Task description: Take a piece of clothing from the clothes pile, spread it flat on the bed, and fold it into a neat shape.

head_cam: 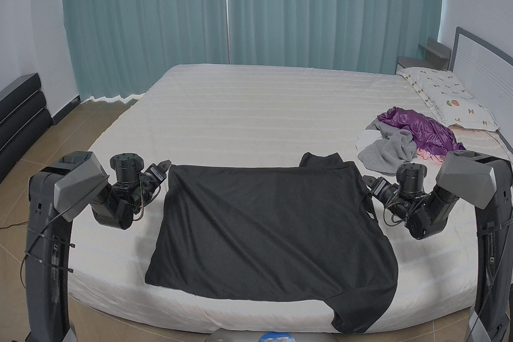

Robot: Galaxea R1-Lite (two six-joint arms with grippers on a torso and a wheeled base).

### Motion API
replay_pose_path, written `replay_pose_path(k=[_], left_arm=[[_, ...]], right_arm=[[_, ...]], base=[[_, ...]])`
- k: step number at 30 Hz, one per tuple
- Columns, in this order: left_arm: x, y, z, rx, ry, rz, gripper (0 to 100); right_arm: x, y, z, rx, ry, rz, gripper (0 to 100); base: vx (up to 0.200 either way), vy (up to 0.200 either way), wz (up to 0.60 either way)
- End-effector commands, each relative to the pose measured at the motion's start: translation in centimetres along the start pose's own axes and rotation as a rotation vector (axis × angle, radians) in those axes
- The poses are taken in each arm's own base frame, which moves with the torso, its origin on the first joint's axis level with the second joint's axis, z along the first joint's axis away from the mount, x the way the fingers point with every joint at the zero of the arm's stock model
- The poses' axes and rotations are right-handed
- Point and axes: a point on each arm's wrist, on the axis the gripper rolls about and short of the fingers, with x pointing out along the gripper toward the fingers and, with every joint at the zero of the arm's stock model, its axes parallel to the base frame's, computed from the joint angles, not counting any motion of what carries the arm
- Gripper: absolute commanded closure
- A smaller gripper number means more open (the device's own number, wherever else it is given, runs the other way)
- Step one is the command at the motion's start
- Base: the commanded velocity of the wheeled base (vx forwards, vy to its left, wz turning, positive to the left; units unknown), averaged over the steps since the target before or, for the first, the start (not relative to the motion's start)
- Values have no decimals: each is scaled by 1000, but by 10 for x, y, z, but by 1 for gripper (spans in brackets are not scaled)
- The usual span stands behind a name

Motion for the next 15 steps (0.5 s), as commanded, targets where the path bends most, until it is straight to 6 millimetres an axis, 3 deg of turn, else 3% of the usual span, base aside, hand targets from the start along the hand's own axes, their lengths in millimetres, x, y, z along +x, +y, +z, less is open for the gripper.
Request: replay_pose_path(k=[1, 2, 3, 8, 13, 15], left_arm=[[-107, -27, -3, -38, 114, -4, 0], [-107, -27, -3, -38, 114, -4, 0], [-129, -27, -13, -52, 164, 20, 0], [-158, -16, -34, -62, 244, 73, 0], [-167, -4, -44, -89, 264, 80, 0], [-166, 1, -50, -91, 278, 85, 0]], right_arm=[[-114, -23, -20, 147, 176, 33, 0], [-114, -23, -20, 147, 176, 33, 0], [-129, -29, -29, 167, 198, 23, 0], [-147, -35, -38, 267, 241, 31, 0], [-158, -43, -37, 333, 300, 36, 0], [-159, -46, -40, 343, 327, 33, 0]], base=[[0, 0, 0], [0, 0, 0], [0, 0, 0], [0, 0, 0], [0, 0, 0], [-200, 0, 0]])
